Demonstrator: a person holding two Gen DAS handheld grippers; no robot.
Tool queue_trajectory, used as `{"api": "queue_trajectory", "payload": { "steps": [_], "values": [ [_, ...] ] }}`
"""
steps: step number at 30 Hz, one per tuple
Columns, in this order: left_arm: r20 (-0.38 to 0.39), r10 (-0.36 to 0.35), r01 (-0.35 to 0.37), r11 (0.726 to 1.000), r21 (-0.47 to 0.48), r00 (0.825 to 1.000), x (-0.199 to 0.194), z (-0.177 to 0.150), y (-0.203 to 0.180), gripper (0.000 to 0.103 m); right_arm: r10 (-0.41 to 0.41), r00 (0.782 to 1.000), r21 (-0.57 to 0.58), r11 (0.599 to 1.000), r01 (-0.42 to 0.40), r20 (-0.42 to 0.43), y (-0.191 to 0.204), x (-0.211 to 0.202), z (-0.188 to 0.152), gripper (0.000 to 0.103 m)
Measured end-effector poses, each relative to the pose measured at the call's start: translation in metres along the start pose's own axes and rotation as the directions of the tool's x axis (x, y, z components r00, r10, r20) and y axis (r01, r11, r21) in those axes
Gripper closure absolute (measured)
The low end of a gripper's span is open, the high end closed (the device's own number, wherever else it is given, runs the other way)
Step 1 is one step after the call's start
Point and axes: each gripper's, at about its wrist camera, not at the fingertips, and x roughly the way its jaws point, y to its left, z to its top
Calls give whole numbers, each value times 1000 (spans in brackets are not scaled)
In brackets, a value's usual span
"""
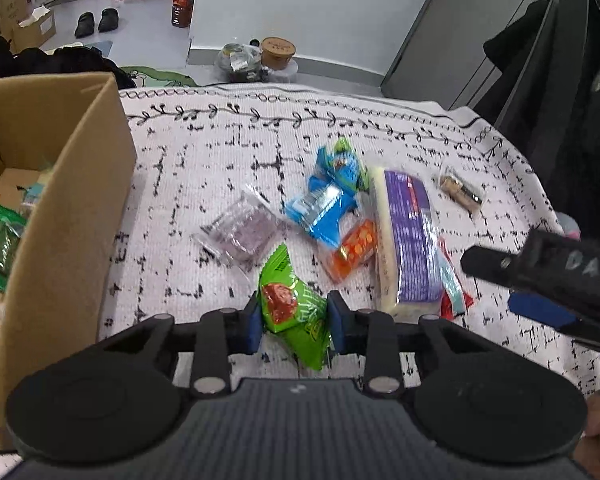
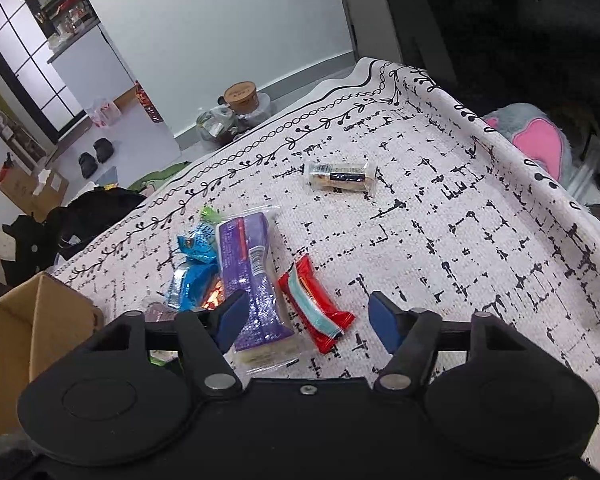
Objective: Organize snacks
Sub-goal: 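Close left tool on green candy pack while right tool reaches red-and-teal bar, then hold green pack in left tool while right tool closes on red-and-teal bar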
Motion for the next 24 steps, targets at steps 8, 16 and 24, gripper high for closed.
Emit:
{"api": "queue_trajectory", "payload": {
  "steps": [8,16,24],
  "values": [
    [26,-22,22,1000,-20,999,-9,11,10,71,-69,997,-46,997,68,-22,5,19,-2,50],
    [21,-23,24,999,-41,1000,-11,15,25,71,-105,992,-127,987,96,-70,19,33,-10,50],
    [19,-23,23,999,-28,1000,-16,15,26,71,-129,990,-207,972,114,-61,28,34,-16,63]
  ]
}}
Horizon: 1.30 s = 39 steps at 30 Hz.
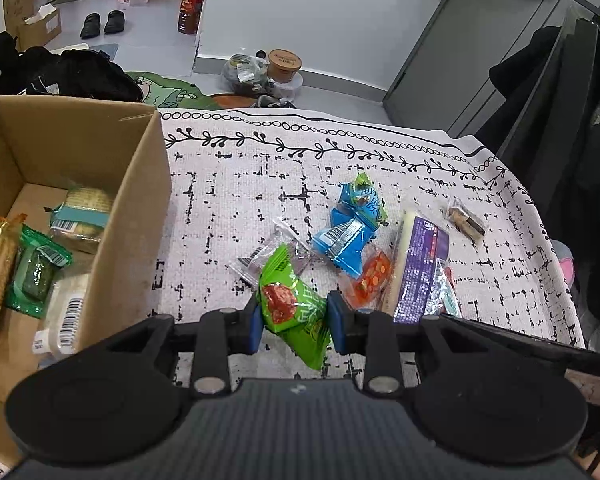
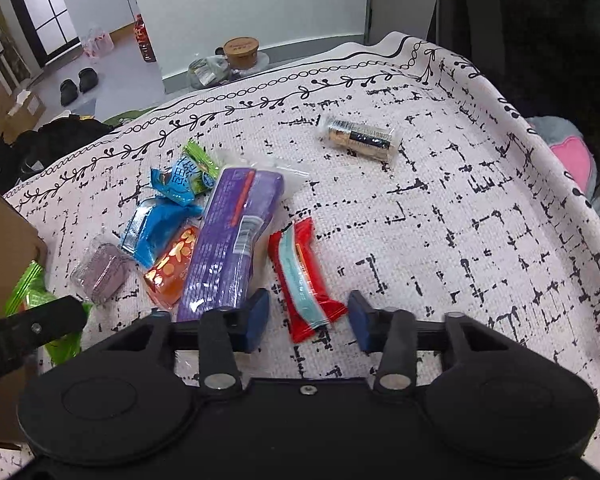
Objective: Organize snacks
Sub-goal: 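Hold green pack in left tool while right tool closes on red-and-teal bar, then carry green pack in left tool while right tool carries red bar to box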
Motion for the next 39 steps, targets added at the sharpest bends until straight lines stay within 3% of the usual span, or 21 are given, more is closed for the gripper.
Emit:
{"api": "queue_trajectory", "payload": {
  "steps": [6,11,13,14,15,24,30,39],
  "values": [
    [5,6,-6,1000,21,1000,-6,0,-3,71,-13,1000,-17,1000,13,8,1,1,4,55],
    [8,9,-9,999,39,1000,-12,0,-8,71,-13,1000,-49,999,14,28,8,7,8,55],
    [11,13,-13,999,47,1000,-15,-1,-9,71,-3,1000,-57,998,4,25,7,7,7,63],
    [14,15,-16,998,55,1000,-16,-1,-10,71,7,1000,-60,998,-7,14,7,7,6,78],
    [16,18,-19,998,61,1000,-17,-1,-10,71,19,1000,-59,998,-19,6,7,7,5,82],
    [19,19,-20,997,80,1000,-31,3,-11,71,20,999,-6,1000,-20,25,0,-23,-11,83],
    [40,0,-3,997,76,999,-47,10,-6,71,15,997,5,1000,-16,82,3,-55,-19,83],
    [64,-25,16,990,138,998,-86,15,11,71,78,983,41,995,-86,167,27,-95,-35,83]
  ]
}}
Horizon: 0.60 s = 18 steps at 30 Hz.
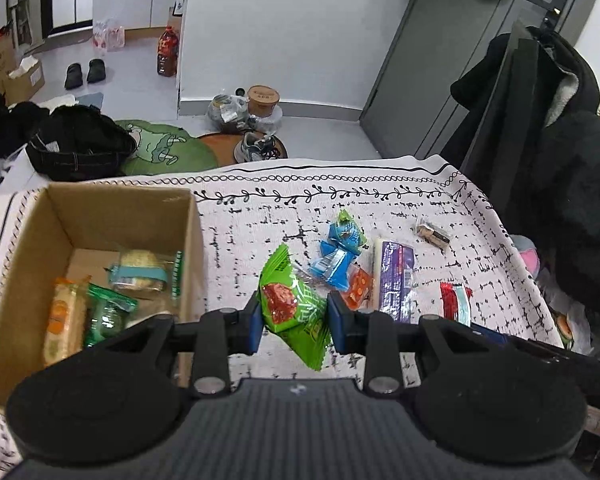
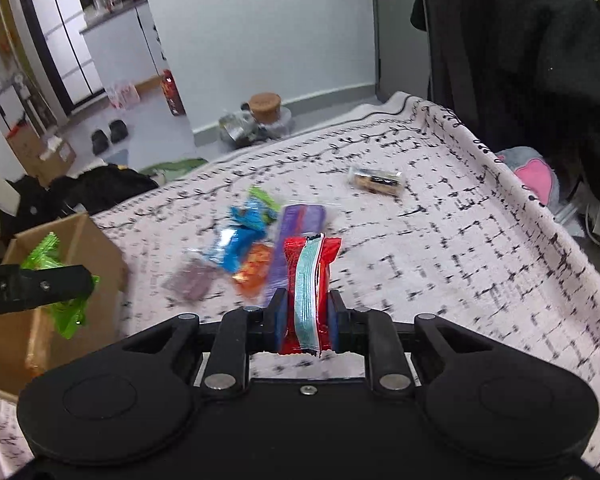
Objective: Organize snacks
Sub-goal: 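Carry green pack in left tool while right tool carries red bar to box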
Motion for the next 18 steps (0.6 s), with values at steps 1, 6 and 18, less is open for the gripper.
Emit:
{"api": "queue_trajectory", "payload": {
  "steps": [1,6,18],
  "values": [
    [2,4,-4,1000,6,1000,-3,0,2,71,4,1000,5,1000,-4,0,4,-2,-3,83],
    [-6,14,-14,1000,10,1000,-14,-5,21,71,18,1000,9,1000,-18,18,23,-16,-8,83],
    [-14,57,-57,998,24,998,-38,5,68,71,92,993,15,996,-93,73,75,-42,-6,83]
  ]
}}
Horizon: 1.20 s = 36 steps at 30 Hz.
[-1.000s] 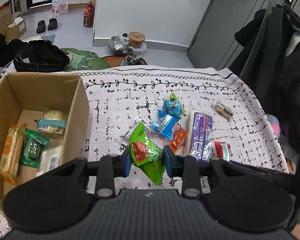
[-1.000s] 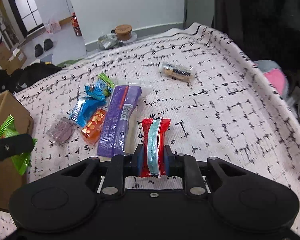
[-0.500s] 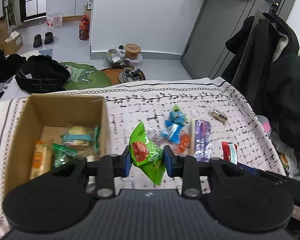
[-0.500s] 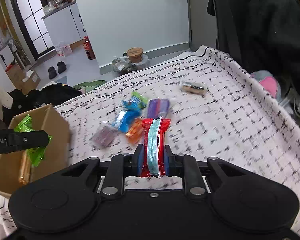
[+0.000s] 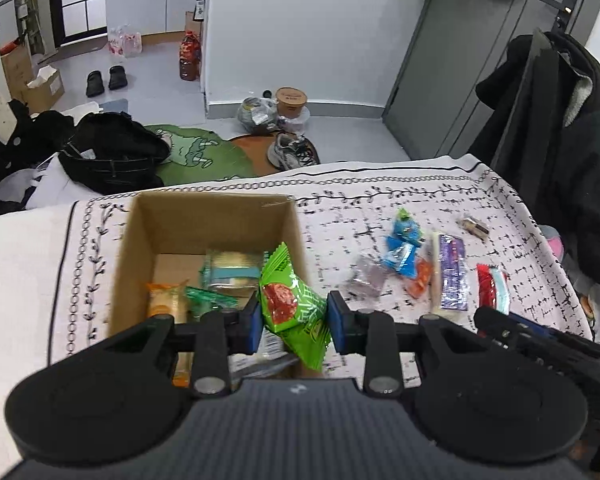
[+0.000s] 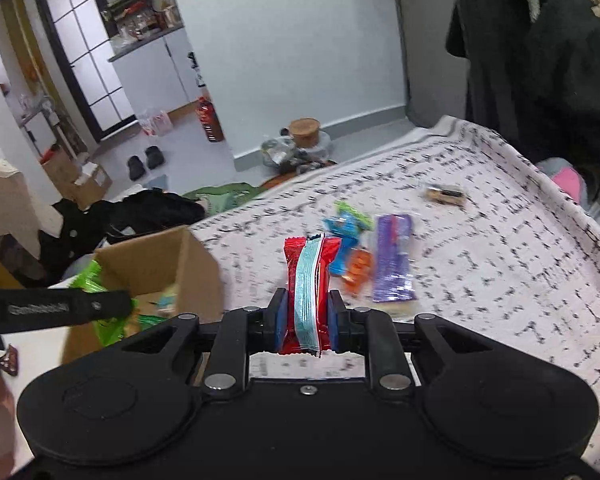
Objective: Organize snacks
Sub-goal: 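Carry green pack in left tool while right tool carries red bar to box, then open left tool over box while right tool releases red bar into box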
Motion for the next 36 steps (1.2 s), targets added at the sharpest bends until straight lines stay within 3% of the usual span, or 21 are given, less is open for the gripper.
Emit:
{"api": "queue_trajectory", "payload": {
  "steps": [12,17,25,30,36],
  "values": [
    [-67,37,-38,999,-13,997,-8,1,37,70,73,997,-64,995,-75,-29,59,2,-2,83],
    [-91,57,-63,996,-67,994,-9,1,56,67,98,995,-73,992,-100,-33,79,4,-1,83],
    [-54,65,-70,995,-77,996,-19,4,63,45,141,988,-13,990,-142,-67,88,10,1,82],
    [-44,87,-90,992,-92,995,-19,4,69,39,147,986,12,989,-147,-76,85,13,0,61],
    [-30,90,-93,992,-89,995,-16,3,74,27,86,993,23,996,-84,-85,67,12,1,58]
  ]
}}
